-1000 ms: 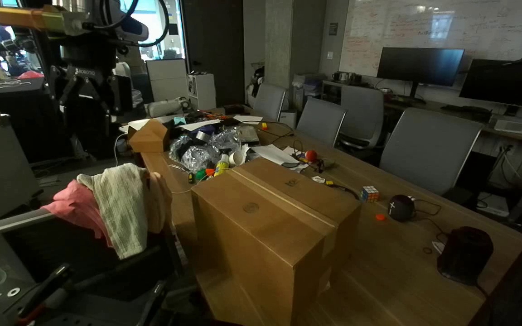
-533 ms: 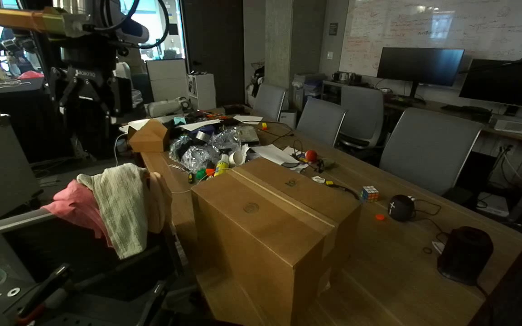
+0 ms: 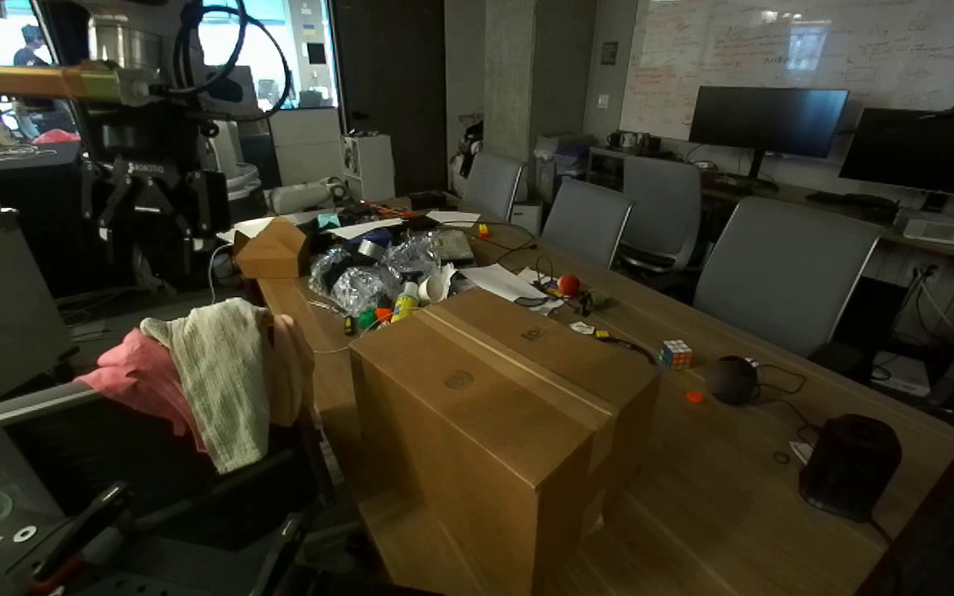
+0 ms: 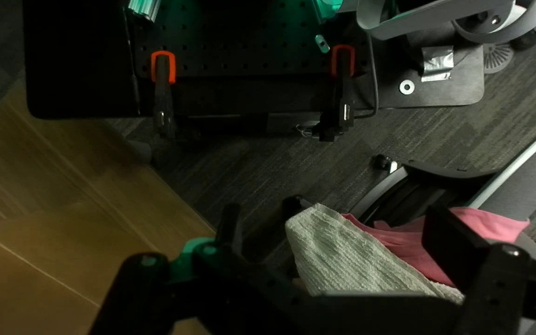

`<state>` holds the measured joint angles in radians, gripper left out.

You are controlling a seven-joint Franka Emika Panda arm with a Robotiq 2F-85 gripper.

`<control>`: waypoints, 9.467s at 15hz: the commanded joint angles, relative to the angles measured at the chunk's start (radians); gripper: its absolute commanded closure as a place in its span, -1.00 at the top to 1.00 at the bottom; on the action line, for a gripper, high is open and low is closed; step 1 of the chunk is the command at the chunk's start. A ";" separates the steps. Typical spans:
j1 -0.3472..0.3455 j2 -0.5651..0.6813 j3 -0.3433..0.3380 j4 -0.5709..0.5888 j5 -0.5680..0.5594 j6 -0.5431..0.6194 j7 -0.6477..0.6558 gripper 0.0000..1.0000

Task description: Pick their clothes on the back rest of the chair and put them on the table

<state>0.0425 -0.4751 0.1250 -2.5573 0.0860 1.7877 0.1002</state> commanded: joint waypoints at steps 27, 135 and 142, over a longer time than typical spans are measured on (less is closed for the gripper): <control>0.252 0.799 0.081 0.458 -0.230 0.357 0.286 1.00; -0.162 0.648 -0.245 0.753 -0.073 -0.176 0.642 1.00; -0.024 0.567 -0.128 0.561 -0.071 -0.149 0.501 0.98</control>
<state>-0.0297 0.1526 -0.0411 -1.9113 0.0013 1.6253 0.6655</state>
